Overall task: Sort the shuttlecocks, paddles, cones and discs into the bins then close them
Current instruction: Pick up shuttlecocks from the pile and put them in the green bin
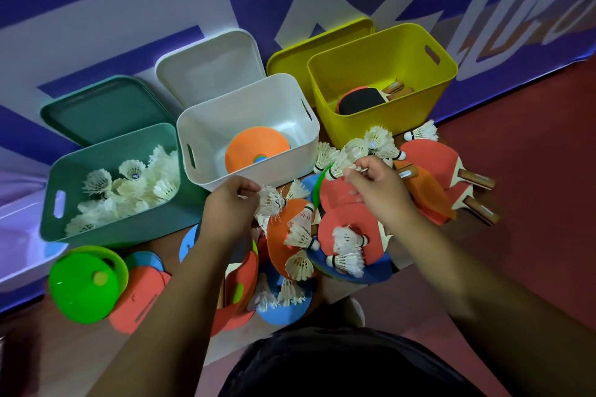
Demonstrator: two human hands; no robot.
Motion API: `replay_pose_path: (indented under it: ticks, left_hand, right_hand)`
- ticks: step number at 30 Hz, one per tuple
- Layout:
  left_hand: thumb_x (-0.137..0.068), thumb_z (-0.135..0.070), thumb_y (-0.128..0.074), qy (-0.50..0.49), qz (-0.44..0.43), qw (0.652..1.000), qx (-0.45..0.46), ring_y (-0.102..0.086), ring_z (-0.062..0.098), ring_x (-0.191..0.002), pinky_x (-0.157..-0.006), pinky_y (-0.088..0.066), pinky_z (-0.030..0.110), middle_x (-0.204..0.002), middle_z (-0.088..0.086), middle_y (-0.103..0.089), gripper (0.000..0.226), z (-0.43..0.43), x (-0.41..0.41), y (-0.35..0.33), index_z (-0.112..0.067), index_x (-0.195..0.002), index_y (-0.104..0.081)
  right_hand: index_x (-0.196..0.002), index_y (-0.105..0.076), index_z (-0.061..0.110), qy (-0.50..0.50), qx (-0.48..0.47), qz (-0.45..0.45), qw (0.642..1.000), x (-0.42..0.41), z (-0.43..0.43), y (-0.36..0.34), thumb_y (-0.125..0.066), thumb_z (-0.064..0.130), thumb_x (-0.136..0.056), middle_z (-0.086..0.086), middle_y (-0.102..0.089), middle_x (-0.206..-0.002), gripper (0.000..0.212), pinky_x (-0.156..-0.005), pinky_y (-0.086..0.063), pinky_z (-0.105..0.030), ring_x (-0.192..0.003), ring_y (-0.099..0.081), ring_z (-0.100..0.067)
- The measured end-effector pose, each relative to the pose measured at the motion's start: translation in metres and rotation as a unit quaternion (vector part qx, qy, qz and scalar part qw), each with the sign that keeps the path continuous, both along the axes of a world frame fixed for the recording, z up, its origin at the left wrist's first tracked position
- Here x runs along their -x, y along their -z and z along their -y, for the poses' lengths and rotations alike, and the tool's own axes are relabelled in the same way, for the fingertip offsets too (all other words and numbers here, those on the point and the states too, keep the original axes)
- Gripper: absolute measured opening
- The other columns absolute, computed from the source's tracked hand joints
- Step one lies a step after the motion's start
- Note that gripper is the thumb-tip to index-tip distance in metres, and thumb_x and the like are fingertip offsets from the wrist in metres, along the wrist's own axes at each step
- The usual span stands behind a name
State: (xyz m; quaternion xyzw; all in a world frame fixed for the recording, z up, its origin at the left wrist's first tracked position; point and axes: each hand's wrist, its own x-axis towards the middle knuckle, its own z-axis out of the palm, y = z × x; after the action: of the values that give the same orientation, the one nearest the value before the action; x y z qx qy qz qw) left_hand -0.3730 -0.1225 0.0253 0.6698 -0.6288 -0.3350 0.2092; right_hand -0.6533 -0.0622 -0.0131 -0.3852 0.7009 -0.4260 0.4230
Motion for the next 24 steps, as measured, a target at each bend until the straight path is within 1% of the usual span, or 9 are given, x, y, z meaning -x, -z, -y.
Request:
replay_pose_path:
  ticks: [3,6,10,12,16,19,21,23,24]
  left_hand:
    - [-0.090,-0.012,-0.067,-0.002,-0.012,1.000,0.008,-0.066,0.006,-0.083,-0.063,-0.044,0.020,-0.091,-0.011,-0.073,0.016,0.001,-0.001,-0.002,-0.027,-0.092,-0.072]
    - [-0.090,-0.011,-0.066,-0.011,-0.027,1.000,0.010,-0.067,0.007,-0.084,-0.066,-0.046,0.021,-0.090,-0.012,-0.072,0.016,0.002,-0.007,-0.005,-0.026,-0.093,-0.072]
    - [-0.090,-0.012,-0.067,-0.044,-0.049,0.998,0.013,-0.067,0.008,-0.084,-0.073,-0.048,0.026,-0.089,-0.012,-0.072,0.015,0.000,-0.033,-0.008,-0.026,-0.092,-0.072]
    - [-0.090,-0.013,-0.067,-0.064,-0.062,0.996,0.010,-0.066,0.008,-0.078,-0.071,-0.048,0.027,-0.085,-0.011,-0.072,0.015,-0.002,-0.053,-0.010,-0.027,-0.091,-0.072]
    - [-0.087,-0.016,-0.069,-0.122,-0.081,0.989,0.018,-0.070,0.021,-0.077,-0.071,-0.054,0.036,-0.079,-0.007,-0.073,0.011,-0.006,-0.096,-0.020,-0.026,-0.090,-0.073]
    - [-0.089,-0.012,-0.069,-0.179,-0.101,0.978,0.029,-0.069,0.019,-0.069,-0.071,-0.058,0.038,-0.077,-0.005,-0.072,0.013,-0.009,-0.136,-0.030,-0.025,-0.089,-0.072]
    - [-0.089,-0.011,-0.070,-0.205,-0.109,0.972,0.033,-0.069,0.020,-0.069,-0.072,-0.058,0.039,-0.078,-0.004,-0.072,0.013,-0.011,-0.162,-0.032,-0.024,-0.088,-0.072]
    - [-0.088,-0.011,-0.070,-0.227,-0.122,0.965,0.038,-0.068,0.023,-0.069,-0.071,-0.058,0.041,-0.077,-0.002,-0.072,0.012,-0.014,-0.190,-0.033,-0.022,-0.089,-0.072]
    - [-0.088,-0.010,-0.071,-0.238,-0.132,0.961,0.037,-0.066,0.022,-0.067,-0.070,-0.058,0.041,-0.076,-0.001,-0.071,0.011,-0.015,-0.202,-0.034,-0.021,-0.089,-0.072]
  right_hand:
    - [-0.105,-0.063,0.035,-0.013,0.007,0.000,1.000,-0.009,0.001,-0.004,-0.070,0.044,-0.098,-0.002,-0.076,-0.096,0.014,-0.074,-0.065,-0.044,-0.075,-0.076,-0.013]
    - [-0.106,-0.062,0.037,-0.022,0.002,0.001,1.000,-0.020,0.003,-0.007,-0.070,0.045,-0.098,0.000,-0.077,-0.098,0.013,-0.078,-0.066,-0.048,-0.074,-0.075,-0.011]
    - [-0.105,-0.063,0.034,-0.052,0.006,-0.003,0.999,-0.043,0.014,-0.015,-0.070,0.042,-0.099,-0.001,-0.076,-0.092,0.012,-0.080,-0.064,-0.053,-0.073,-0.074,-0.013]
    - [-0.105,-0.064,0.032,-0.071,0.011,-0.005,0.997,-0.059,0.023,-0.022,-0.070,0.042,-0.099,0.000,-0.076,-0.092,0.013,-0.081,-0.064,-0.052,-0.073,-0.074,-0.012]
    - [-0.101,-0.062,0.032,-0.118,0.037,-0.015,0.992,-0.103,0.044,-0.037,-0.069,0.043,-0.098,-0.003,-0.075,-0.094,0.013,-0.081,-0.062,-0.053,-0.072,-0.074,-0.018]
    - [-0.099,-0.062,0.034,-0.164,0.052,-0.020,0.985,-0.147,0.061,-0.048,-0.068,0.045,-0.098,-0.001,-0.076,-0.094,0.013,-0.082,-0.062,-0.053,-0.071,-0.072,-0.017]
    - [-0.098,-0.062,0.034,-0.188,0.060,-0.026,0.980,-0.172,0.072,-0.053,-0.067,0.047,-0.098,-0.002,-0.076,-0.092,0.014,-0.081,-0.062,-0.053,-0.075,-0.072,-0.023]
    - [-0.097,-0.062,0.034,-0.212,0.066,-0.030,0.975,-0.200,0.082,-0.057,-0.067,0.048,-0.097,-0.003,-0.075,-0.093,0.015,-0.079,-0.062,-0.052,-0.081,-0.071,-0.027]
    - [-0.097,-0.062,0.034,-0.220,0.065,-0.034,0.973,-0.212,0.086,-0.059,-0.067,0.048,-0.097,-0.002,-0.074,-0.091,0.015,-0.077,-0.062,-0.049,-0.079,-0.071,-0.025]
